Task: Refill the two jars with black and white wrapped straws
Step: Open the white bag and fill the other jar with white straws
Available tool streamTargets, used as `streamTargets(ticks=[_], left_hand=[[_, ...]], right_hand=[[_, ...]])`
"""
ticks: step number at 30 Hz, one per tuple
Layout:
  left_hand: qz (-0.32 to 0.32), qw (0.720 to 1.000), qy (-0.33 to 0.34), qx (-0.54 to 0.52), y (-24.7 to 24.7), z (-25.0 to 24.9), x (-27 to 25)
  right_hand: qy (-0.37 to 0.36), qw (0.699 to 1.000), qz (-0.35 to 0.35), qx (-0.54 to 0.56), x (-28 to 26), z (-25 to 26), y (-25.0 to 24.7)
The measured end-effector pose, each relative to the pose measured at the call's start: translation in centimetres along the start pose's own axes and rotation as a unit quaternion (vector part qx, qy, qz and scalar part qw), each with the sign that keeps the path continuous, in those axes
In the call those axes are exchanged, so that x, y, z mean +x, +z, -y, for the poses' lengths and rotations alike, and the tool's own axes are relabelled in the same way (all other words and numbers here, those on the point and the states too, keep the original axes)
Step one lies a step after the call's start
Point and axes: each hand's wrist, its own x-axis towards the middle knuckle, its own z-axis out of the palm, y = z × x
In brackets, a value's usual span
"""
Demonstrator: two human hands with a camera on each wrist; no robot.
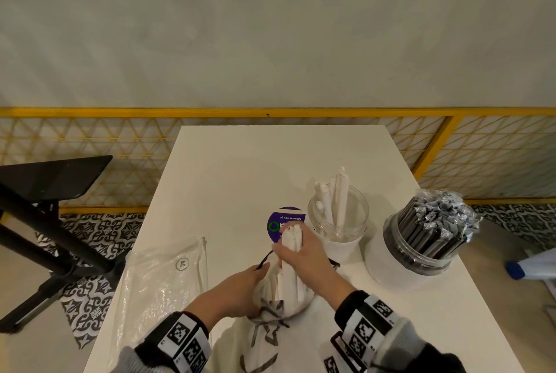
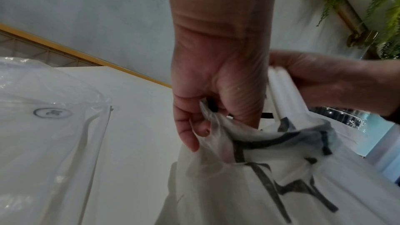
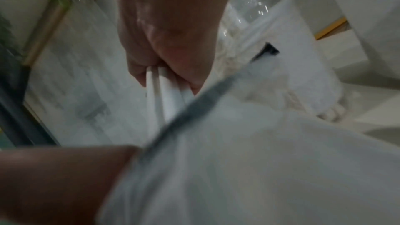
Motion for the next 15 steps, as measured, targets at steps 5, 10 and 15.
streamTargets(ticks=[5,10,15], left_hand=[[0.019,1.0,-0.009,0.012,-0.2,-0.3,-0.5],[0.03,0.999,-0.006,0.014,-0.3,-0.6,-0.8],[0.036,0.999,-0.011,0.012,-0.2,-0.6,-0.9]], right_hand=[[-0.131,0.985,-0.103,0.053,-0.6,7.0,-2.9],[-0.292,0.924,-0.238,0.063,-2.2,15.4,-7.5],[-0.393,0.858,-0.326,0.06,-1.2,17.7,-10.7]])
